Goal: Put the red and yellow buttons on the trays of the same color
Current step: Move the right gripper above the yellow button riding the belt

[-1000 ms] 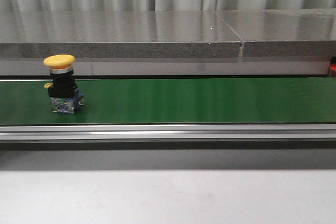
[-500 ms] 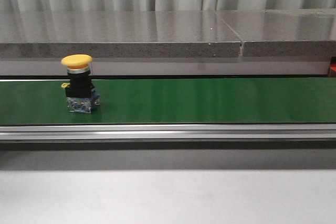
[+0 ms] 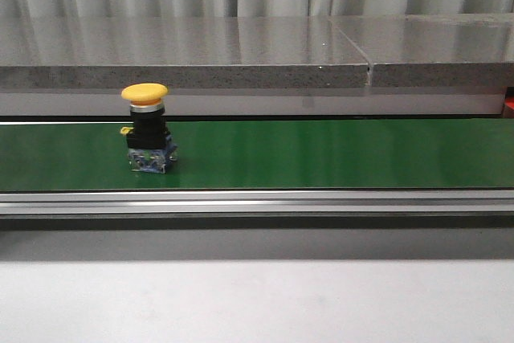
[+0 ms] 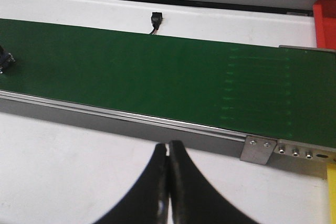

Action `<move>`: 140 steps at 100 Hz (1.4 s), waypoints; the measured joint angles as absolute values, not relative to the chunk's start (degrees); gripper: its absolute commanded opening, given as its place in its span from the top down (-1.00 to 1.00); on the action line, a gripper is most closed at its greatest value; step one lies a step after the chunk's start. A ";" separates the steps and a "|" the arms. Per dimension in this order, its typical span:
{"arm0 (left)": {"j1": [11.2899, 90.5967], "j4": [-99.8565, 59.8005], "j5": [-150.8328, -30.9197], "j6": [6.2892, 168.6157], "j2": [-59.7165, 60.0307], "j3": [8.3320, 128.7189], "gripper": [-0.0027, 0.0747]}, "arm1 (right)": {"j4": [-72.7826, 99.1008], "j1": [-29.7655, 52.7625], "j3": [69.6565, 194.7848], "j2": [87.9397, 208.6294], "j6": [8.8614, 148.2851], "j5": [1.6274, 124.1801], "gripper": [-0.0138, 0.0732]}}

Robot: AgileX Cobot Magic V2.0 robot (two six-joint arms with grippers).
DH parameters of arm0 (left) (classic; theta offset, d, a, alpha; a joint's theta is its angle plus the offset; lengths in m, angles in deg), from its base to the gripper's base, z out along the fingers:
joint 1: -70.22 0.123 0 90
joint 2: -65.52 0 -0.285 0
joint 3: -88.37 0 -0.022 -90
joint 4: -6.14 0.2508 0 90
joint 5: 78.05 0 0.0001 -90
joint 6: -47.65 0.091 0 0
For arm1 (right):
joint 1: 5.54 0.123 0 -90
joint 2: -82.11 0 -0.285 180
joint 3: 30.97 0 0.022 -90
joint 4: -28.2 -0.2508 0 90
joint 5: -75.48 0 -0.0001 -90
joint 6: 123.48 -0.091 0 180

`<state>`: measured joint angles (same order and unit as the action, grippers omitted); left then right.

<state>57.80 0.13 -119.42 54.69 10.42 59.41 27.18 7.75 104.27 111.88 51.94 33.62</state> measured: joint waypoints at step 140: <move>57.57 -1.51 -120.05 54.69 29.43 49.80 0.99 | 23.48 24.41 149.59 172.21 54.72 18.62 -0.54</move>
<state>57.57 -1.51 -120.05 54.69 29.43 49.80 23.48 24.41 149.59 172.21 54.72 18.62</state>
